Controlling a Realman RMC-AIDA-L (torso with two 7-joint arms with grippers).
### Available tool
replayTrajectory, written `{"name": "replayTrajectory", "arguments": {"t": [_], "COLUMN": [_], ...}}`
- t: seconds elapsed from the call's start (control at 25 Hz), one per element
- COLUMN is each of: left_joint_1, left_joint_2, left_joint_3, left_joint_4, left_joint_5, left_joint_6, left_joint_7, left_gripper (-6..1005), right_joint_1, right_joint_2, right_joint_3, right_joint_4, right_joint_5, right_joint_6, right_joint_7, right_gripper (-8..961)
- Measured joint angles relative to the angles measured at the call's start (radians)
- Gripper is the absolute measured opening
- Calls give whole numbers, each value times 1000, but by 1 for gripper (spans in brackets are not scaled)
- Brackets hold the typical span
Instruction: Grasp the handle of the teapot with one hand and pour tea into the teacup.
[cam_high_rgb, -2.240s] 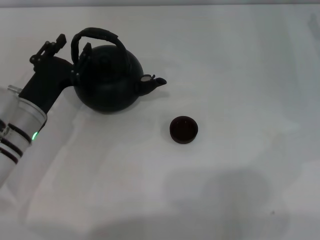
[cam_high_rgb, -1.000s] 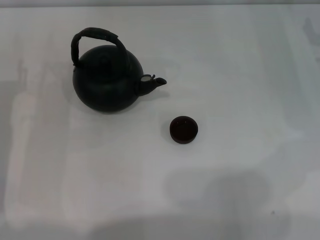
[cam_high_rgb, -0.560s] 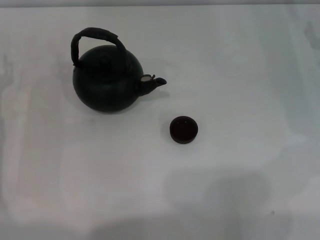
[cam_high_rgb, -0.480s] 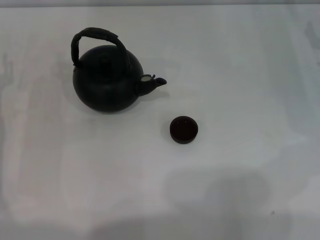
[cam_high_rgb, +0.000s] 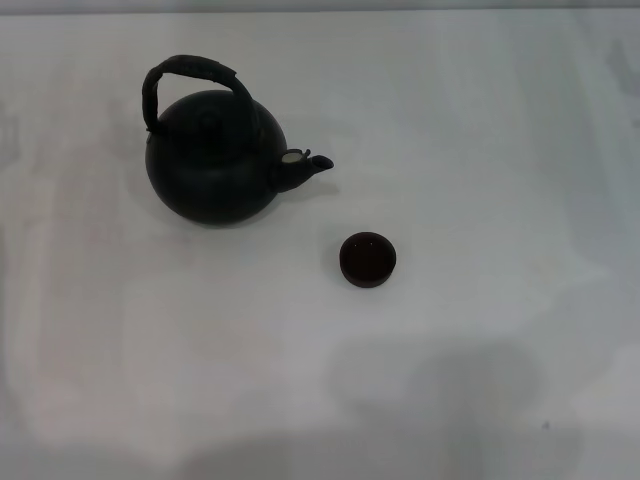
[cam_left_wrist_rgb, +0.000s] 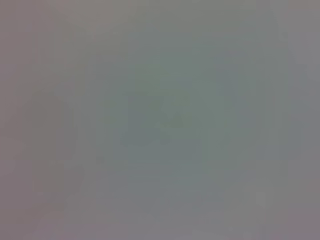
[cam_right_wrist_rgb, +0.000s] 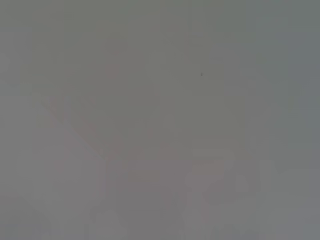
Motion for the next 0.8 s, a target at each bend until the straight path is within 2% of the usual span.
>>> {"name": "replayTrajectory", "arguments": {"t": [0.8], "left_joint_1": [-23], "left_joint_2": [2], "left_joint_3": [0], "left_joint_4": [-25], "left_joint_5": [-13], "left_joint_6": [-33], "left_joint_7": [0], "left_gripper": [600], "right_joint_1": [12], "right_joint_2": [2], "right_joint_3": [-5], "right_joint_4": [0], "right_joint_5": [-1], "right_joint_6": [-14], "right_joint_7": [0], "right_gripper": [860]}}
